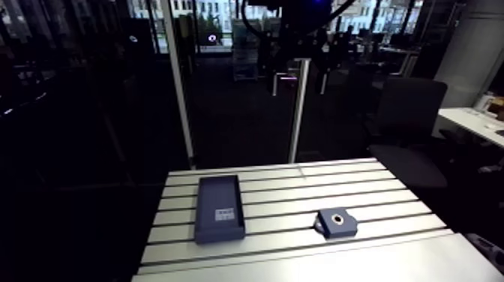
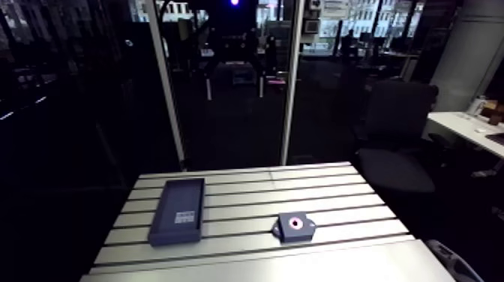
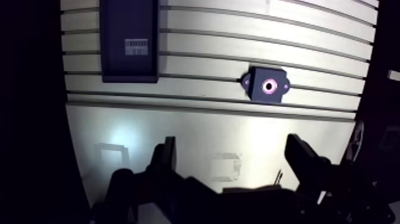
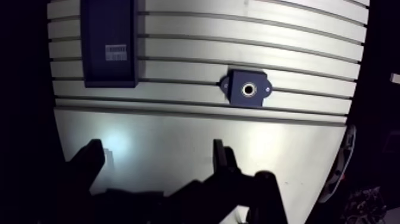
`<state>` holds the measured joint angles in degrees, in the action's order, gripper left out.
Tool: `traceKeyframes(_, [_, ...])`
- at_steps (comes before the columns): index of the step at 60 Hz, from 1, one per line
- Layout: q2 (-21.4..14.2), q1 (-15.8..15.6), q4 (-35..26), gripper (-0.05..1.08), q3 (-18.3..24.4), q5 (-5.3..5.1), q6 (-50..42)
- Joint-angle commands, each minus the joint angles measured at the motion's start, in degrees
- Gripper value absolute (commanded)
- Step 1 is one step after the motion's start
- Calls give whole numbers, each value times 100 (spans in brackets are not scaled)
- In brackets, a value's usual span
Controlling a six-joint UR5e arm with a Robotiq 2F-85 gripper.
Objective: Pick up the bearing and press it into the housing until flush.
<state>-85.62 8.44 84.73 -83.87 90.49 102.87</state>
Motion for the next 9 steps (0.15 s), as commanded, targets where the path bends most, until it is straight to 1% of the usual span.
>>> traceKeyframes(1, [71,0,20,1,-19,8,-8])
traceKeyframes(9, [119,0,152,1,-62,0,-9])
